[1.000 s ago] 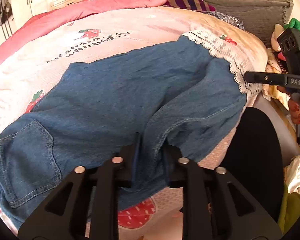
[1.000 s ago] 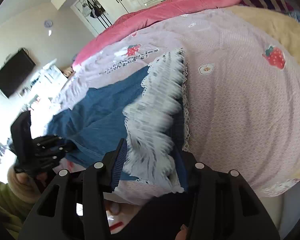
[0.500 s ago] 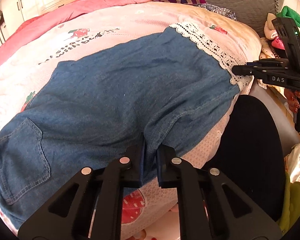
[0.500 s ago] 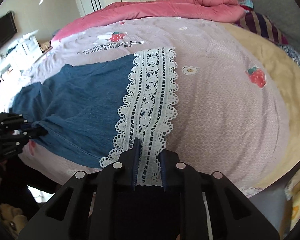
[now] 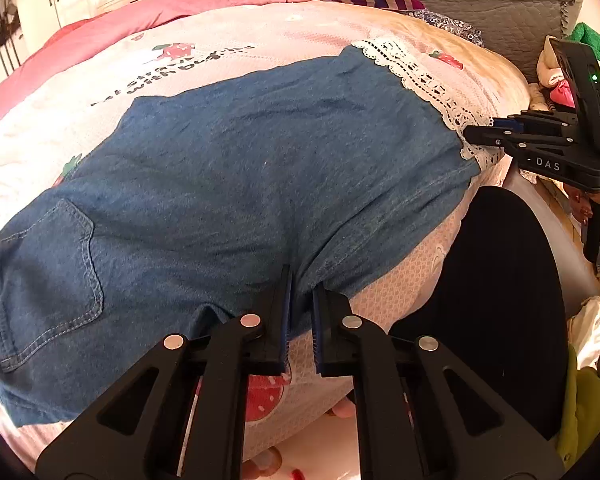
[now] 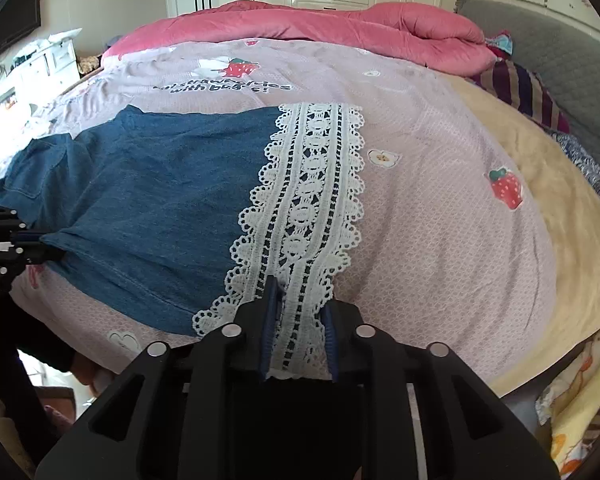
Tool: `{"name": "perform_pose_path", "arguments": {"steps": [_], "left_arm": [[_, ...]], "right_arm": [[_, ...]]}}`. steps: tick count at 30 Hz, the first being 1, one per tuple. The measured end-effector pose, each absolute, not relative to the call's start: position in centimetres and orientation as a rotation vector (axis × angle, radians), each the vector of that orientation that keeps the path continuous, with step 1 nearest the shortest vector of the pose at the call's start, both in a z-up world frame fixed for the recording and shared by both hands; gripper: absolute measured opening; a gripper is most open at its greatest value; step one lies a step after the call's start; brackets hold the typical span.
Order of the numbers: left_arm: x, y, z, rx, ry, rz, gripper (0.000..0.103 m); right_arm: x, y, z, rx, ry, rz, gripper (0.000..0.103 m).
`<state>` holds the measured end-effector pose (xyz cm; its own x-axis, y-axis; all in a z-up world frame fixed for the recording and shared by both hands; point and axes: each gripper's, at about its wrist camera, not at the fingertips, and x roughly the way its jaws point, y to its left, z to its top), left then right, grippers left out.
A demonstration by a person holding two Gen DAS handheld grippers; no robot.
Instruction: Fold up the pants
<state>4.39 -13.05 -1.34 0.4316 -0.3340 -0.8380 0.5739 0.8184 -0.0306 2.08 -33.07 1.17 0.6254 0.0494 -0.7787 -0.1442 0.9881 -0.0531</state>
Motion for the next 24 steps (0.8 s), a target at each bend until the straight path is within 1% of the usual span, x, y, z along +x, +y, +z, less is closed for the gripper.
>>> {"name": "perform_pose_path", "arguments": {"steps": [7,11,12,24], "left_arm": [[3.9,-12.7,-1.3,0.278,0.978,-0.561,0.003],[3.6,-12.7,-1.0,0.282,0.972,-0.553,0.003],[3.5,-12.7,-0.9,0.281,0.971,-0.552,0.003],[3.0,-12.7,0.8,0.286,0.945,-0.536,0.004]], "right_arm": [[2.1,-32.7,1.3,-0.163,0.867,0.081,0.037],[1.9,-32.8,1.6,-0.162,0.846,0.079,0.041],[1.9,-32.8,1.7,-0.163,0.843,0.077,0.044],[1.2,-32.3,3.4,-0.217,0.777,0.061,0.056]]}}
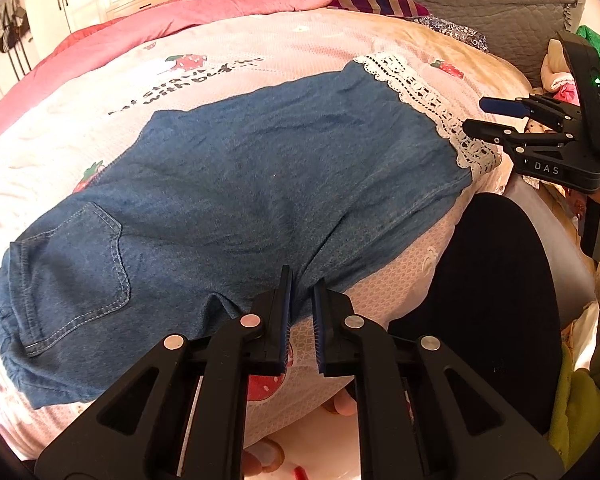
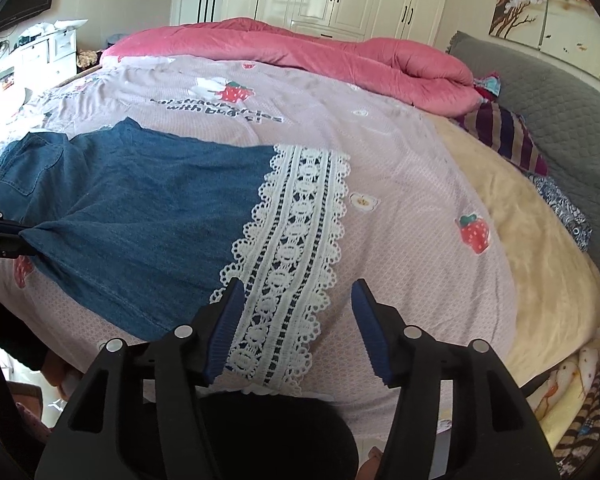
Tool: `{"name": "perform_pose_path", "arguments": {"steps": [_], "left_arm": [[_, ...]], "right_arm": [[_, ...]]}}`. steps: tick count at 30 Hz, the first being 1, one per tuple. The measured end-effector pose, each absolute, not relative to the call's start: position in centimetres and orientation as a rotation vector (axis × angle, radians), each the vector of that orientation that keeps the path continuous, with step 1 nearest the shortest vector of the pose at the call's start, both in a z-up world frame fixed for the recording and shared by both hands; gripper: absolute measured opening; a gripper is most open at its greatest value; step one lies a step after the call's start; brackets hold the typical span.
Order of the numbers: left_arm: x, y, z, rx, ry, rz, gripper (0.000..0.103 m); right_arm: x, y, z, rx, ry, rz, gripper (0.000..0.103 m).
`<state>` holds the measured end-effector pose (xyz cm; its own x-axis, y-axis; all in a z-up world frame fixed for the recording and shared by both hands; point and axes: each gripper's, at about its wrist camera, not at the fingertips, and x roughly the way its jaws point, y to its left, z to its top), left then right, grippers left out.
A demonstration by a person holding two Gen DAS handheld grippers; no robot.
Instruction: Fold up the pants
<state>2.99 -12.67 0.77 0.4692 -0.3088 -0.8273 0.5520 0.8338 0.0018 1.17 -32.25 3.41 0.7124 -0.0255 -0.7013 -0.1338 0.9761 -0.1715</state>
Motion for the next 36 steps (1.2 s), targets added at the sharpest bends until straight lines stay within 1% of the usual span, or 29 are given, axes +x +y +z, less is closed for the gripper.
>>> {"name": "perform_pose_path", "arguments": {"steps": [4,5,8,10,11,12,16,17,18,20,21,24,28,29,31,36], "left_arm": [[2.7,-12.7,1.4,0.288,0.935,-0.532,0.006],[2.6,-12.7,1.6,0.286,0.932,-0.533,0.008],[2.4,-12.8,2.2,0.283,0.923,-0.536,0.019],[2.2,-12.8,2.7,0.284,0.914,-0.536,0.021],[2.2,-12.8,3.0,0.283,0.911,-0.538,0.025],[2.1,-12.7,3.3,0.28,0.904,-0.541,0.034],[2.6,-12.2,5.2,0.277,0.855,-0.524,0.047],[3.2,-11.9,5.6,0.272,0.842,-0.512,0.058],[3.9,-11.7,6.0,0.266,0.834,-0.501,0.063],[5.6,-11.2,6.3,0.266,0.827,-0.482,0.066],[6.8,-10.9,6.4,0.266,0.823,-0.47,0.069],[10.3,-9.9,5.9,0.257,0.848,-0.422,0.07],[15.6,-8.1,3.9,0.2,0.931,-0.383,0.07],[16.9,-7.7,3.3,0.175,0.957,-0.379,0.069],[18.8,-7.1,2.5,0.13,0.983,-0.391,0.062],[22.7,-7.6,0.9,0.082,1.029,-0.431,0.061]], "right_arm": [[1.1,-32.2,4.0,-0.226,0.759,0.062,0.059],[1.1,-32.2,4.2,-0.228,0.754,0.063,0.059],[1.1,-32.1,4.6,-0.234,0.742,0.067,0.061],[1.2,-32.2,4.9,-0.226,0.734,0.07,0.064],[1.3,-32.3,5.1,-0.221,0.729,0.075,0.065],[1.4,-32.5,5.2,-0.214,0.725,0.078,0.066],[2.6,-34.7,6.2,-0.108,0.716,0.109,0.069],[2.9,-35.3,6.3,-0.091,0.719,0.108,0.069],[3.6,-36.0,6.4,-0.071,0.726,0.108,0.07],[4.6,-36.8,6.4,-0.037,0.743,0.106,0.07],[5.2,-37.1,6.3,-0.02,0.753,0.114,0.07],[7.1,-37.7,6.2,0.056,0.778,0.171,0.07],[10.6,-37.8,5.6,0.119,0.834,0.226,0.07],[11.2,-37.8,5.4,0.123,0.84,0.228,0.07],[12.7,-37.5,4.7,0.144,0.872,0.247,0.07],[15.0,-37.1,3.1,0.18,0.93,0.253,0.07]]}}
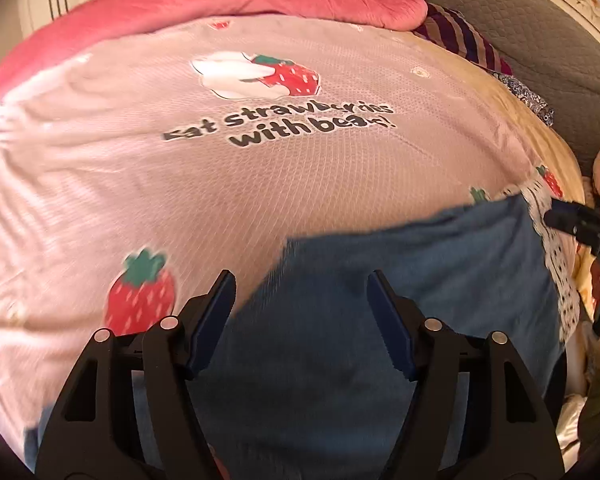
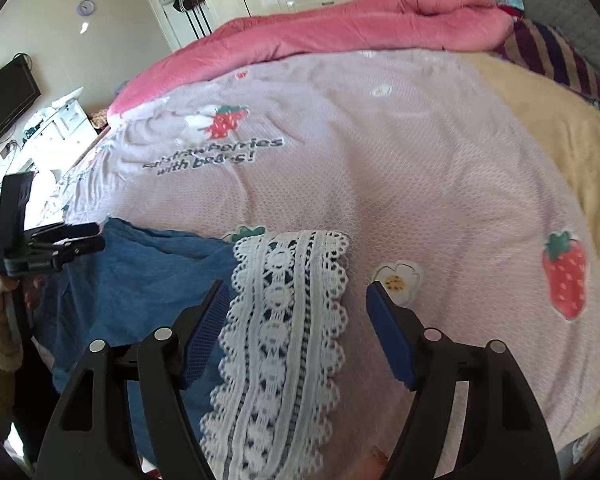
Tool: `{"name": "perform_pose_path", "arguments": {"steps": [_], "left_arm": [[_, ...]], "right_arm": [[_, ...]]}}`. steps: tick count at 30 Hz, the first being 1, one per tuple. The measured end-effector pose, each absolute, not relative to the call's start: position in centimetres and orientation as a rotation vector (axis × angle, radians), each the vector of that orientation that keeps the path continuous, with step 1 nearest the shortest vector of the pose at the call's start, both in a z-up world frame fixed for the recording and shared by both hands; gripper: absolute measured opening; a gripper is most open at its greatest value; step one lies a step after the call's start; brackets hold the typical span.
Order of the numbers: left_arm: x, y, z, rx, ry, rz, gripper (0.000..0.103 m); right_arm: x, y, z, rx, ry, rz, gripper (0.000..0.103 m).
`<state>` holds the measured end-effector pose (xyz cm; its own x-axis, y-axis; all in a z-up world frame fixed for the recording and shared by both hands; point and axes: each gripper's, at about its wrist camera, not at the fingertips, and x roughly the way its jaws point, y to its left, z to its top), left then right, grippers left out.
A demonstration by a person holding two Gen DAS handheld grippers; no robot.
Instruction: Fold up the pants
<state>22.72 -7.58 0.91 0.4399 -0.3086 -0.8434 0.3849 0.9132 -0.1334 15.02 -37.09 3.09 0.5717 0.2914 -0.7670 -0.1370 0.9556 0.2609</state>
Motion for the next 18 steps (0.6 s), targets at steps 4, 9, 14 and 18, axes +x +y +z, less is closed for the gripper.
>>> {"name": "perform_pose_path", "arguments": {"steps": [4,9,14,18], "left_arm": [[24.2,-8.9,-1.0,0.066,1.103,-0.506,0.037],[24.6,-8.8,-0.6,0.064,1.082,-0.521,0.004],[26.1,-7.4,0.6,0.099,1.007,-0.427,0.002],[26.2,-7.8,-1.1,0.127,1.042,-0.452,0.005]], "right_arm": [[16.0,-36.9,2.1,0.213,0.959,0.269,0.07],[16.6,-36.7,1.7,0.243,0.959,0.277,0.067],[17.1,-36.3,1.8,0.233,0.947,0.258,0.067],[17.1,-35.8,0.6,0.188,0.96,0.23,0.067]]}}
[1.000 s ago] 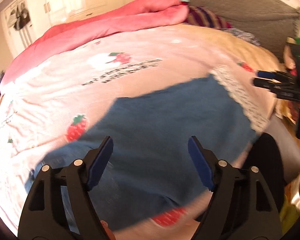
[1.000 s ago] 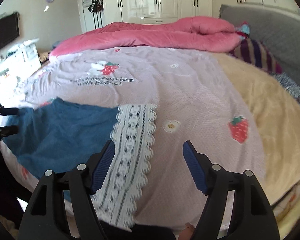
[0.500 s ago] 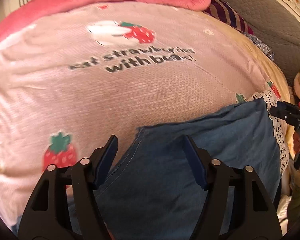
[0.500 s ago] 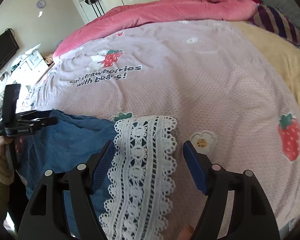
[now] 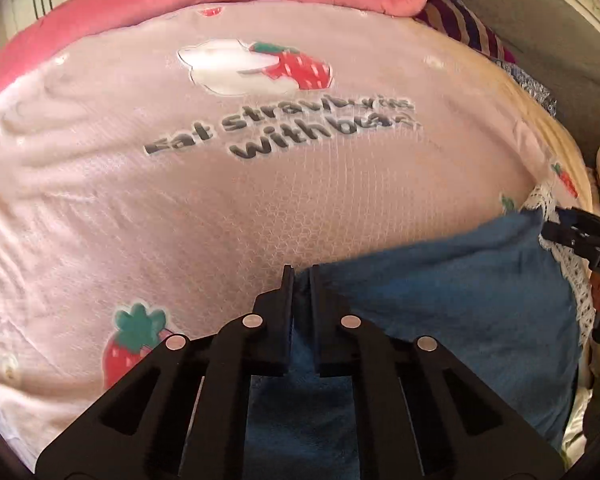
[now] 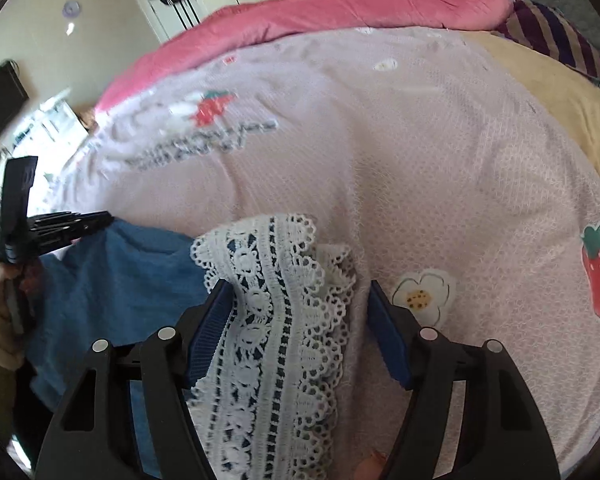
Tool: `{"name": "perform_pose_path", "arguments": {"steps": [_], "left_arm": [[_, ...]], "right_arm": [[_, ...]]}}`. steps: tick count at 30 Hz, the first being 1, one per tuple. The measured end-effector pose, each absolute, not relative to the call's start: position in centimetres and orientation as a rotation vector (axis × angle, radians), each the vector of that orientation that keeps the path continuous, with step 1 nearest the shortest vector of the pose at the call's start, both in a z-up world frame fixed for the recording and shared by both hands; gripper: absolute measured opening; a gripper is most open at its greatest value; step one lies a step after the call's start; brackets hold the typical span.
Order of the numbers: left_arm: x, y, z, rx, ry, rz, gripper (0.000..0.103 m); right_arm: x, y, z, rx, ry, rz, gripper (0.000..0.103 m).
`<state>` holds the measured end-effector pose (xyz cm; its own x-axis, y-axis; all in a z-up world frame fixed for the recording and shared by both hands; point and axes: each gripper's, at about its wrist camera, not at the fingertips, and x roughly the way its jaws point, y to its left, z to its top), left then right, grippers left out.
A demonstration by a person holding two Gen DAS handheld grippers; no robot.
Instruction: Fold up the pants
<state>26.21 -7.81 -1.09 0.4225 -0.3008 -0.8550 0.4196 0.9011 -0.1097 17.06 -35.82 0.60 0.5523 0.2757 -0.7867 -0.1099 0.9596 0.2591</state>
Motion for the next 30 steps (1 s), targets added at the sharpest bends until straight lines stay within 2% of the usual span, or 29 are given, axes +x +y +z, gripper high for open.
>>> {"name": "perform_pose_path", "arguments": {"steps": [1,2,3,4,8,15,20,21,22,23,24,25,26,27,30], "left_arm": [[26.1,-7.7,-1.0,0.124,1.034,-0.459,0.007],[25.8,-7.4,-0.7,0.103,1.03,-0.468,0.017],[25.5,-7.1,-0.3,0.072,1.025,-0.478,0.035],[24.8,-6.6,0.5,0.037,1.009,-0.497,0.042],[21.4,-5.4,3.4,0.007,0.939,-0.505,0.054],[10.7,-7.1,4.8,0.054,0.887,-0.637,0.055],[4.4,-8.9,3.3,0.119,0.889,-0.707,0.055],[3.9,-9.6,3.1,0.144,0.875,-0.71,0.055],[3.7,-10.1,2.8,0.16,0.878,-0.712,0.054],[3.7,-10.9,2.3,0.186,0.886,-0.718,0.048],[3.9,-11.6,1.8,0.221,0.883,-0.712,0.034],[4.3,-12.5,1.1,0.285,0.867,-0.676,0.026],[4.6,-13.0,0.5,0.329,0.869,-0.636,0.005],[4.9,-13.2,-0.1,0.358,0.884,-0.6,0.0],[5.3,-12.2,-0.7,0.351,0.947,-0.607,0.0]], "right_arm": [[16.8,-36.0,0.8,0.194,0.952,0.228,0.067],[16.4,-36.3,1.1,0.211,0.942,0.226,0.067],[15.7,-36.7,1.5,0.232,0.923,0.227,0.067],[15.0,-37.0,1.9,0.241,0.906,0.226,0.067],[11.0,-37.8,3.2,0.254,0.86,0.22,0.067],[4.1,-37.8,2.0,0.283,0.882,0.213,0.066],[2.6,-37.1,1.4,0.312,0.896,0.244,0.046],[2.7,-36.9,1.2,0.313,0.905,0.247,0.035],[2.7,-36.6,1.1,0.311,0.913,0.249,0.025],[2.8,-36.4,1.0,0.295,0.913,0.242,0.024],[2.7,-36.3,1.0,0.289,0.914,0.244,0.019],[2.6,-36.5,1.1,0.305,0.916,0.254,0.015],[2.5,-36.7,1.2,0.316,0.912,0.256,0.015],[2.2,-37.0,1.4,0.319,0.909,0.255,0.013],[1.3,-37.7,1.6,0.327,0.909,0.256,0.012]]}}
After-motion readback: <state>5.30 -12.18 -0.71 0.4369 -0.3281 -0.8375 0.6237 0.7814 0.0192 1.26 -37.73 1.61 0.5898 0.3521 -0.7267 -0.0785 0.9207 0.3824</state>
